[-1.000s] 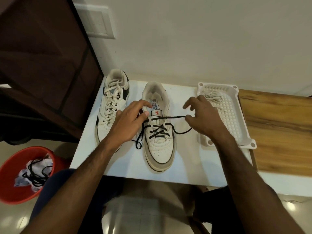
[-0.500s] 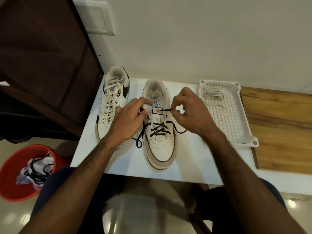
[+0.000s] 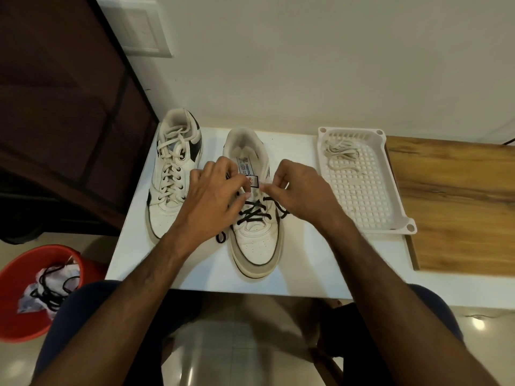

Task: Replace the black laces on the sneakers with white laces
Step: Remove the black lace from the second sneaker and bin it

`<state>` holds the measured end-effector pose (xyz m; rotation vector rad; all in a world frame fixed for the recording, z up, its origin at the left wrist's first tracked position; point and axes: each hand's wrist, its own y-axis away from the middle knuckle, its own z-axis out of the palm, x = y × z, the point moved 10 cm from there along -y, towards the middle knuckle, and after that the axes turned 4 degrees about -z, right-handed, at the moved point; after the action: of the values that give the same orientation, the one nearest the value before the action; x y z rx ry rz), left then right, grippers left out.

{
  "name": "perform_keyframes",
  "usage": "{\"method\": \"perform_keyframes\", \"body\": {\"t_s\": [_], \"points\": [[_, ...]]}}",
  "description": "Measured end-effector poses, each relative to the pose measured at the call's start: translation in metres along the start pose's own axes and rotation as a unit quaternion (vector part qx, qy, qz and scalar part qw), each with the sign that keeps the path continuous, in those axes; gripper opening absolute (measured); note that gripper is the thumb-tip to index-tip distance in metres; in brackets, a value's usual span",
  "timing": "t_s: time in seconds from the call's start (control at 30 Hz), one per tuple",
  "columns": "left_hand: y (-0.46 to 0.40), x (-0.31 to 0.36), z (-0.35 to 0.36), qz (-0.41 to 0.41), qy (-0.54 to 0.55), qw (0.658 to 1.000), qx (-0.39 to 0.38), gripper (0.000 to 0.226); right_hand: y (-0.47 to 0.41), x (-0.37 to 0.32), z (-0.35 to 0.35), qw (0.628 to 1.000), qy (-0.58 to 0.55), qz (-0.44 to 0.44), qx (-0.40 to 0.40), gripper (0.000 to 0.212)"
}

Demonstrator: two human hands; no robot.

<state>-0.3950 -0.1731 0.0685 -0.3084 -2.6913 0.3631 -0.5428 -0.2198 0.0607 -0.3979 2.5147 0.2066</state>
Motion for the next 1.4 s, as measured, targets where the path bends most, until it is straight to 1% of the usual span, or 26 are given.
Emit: {"method": "perform_keyframes", "body": {"t_s": [0.07, 0.13, 0.2, 0.27, 0.33, 0.37, 0.43, 0.53, 0.63, 0.73, 0.87, 0.93, 1.0, 1.03, 1.1, 1.17, 1.3, 1.4], "points": [[-0.001, -0.001, 0.0, 0.003, 0.025, 1.0, 0.004, 0.013, 0.0, -0.005, 0.006, 0.999, -0.024, -0.02, 0.006, 0.023], [-0.002, -0.003, -0.001, -0.004, 0.073, 0.997, 0.014, 0.018, -0.003, -0.011, 0.009, 0.998, -0.029, -0.04, 0.026, 0.018], [-0.004, -0.016, -0.005, -0.055, 0.149, 0.987, 0.032, 0.026, -0.007, -0.014, 0.01, 0.997, -0.017, -0.046, 0.059, 0.017], [-0.004, -0.033, -0.009, -0.118, 0.216, 0.968, 0.055, 0.03, -0.011, -0.019, 0.01, 0.993, -0.026, -0.063, 0.092, 0.014], [-0.004, -0.04, -0.009, -0.144, 0.244, 0.957, 0.059, 0.029, -0.013, -0.029, 0.018, 0.99, -0.019, -0.11, 0.088, 0.008], [-0.004, -0.041, -0.009, -0.148, 0.252, 0.955, 0.058, 0.029, -0.013, -0.034, 0.024, 0.989, -0.003, -0.129, 0.071, 0.011], [-0.004, -0.043, -0.01, -0.158, 0.267, 0.949, 0.057, 0.028, -0.013, -0.037, 0.034, 0.99, 0.012, -0.137, 0.04, 0.015], [-0.002, -0.048, -0.01, -0.179, 0.291, 0.938, 0.055, 0.028, -0.012, -0.04, 0.039, 0.991, -0.004, -0.129, 0.038, 0.014], [-0.001, -0.05, -0.011, -0.191, 0.304, 0.932, 0.055, 0.029, -0.011, -0.043, 0.037, 0.991, 0.007, -0.121, 0.047, 0.008], [0.0, -0.053, -0.012, -0.204, 0.318, 0.924, 0.054, 0.028, -0.014, -0.022, 0.01, 0.994, -0.019, -0.094, 0.055, 0.006], [0.0, -0.054, -0.011, -0.208, 0.332, 0.919, 0.048, 0.028, -0.002, 0.019, -0.019, 0.999, -0.009, -0.041, 0.001, 0.006], [0.0, -0.053, -0.01, -0.208, 0.33, 0.92, 0.045, 0.029, 0.003, 0.015, -0.021, 0.998, -0.036, -0.051, 0.015, 0.003], [0.0, -0.053, -0.01, -0.207, 0.331, 0.92, 0.044, 0.03, 0.003, -0.009, -0.014, 0.992, -0.079, -0.09, 0.037, 0.011], [0.0, -0.053, -0.01, -0.205, 0.331, 0.92, 0.044, 0.03, 0.001, -0.023, -0.005, 0.99, -0.084, -0.109, 0.036, 0.015], [0.0, -0.053, -0.011, -0.202, 0.334, 0.92, 0.042, 0.03, -0.004, -0.045, 0.017, 0.989, -0.038, -0.139, 0.026, 0.021], [0.0, -0.054, -0.01, -0.206, 0.339, 0.917, 0.038, 0.031, -0.007, -0.054, 0.034, 0.988, 0.007, -0.152, 0.022, 0.018], [0.0, -0.055, -0.008, -0.213, 0.343, 0.914, 0.035, 0.031, -0.014, -0.045, 0.034, 0.99, 0.029, -0.135, 0.029, 0.005], [0.0, -0.056, -0.008, -0.216, 0.343, 0.914, 0.032, 0.03, -0.018, -0.017, 0.0, 0.994, 0.017, -0.092, 0.062, 0.002]]}}
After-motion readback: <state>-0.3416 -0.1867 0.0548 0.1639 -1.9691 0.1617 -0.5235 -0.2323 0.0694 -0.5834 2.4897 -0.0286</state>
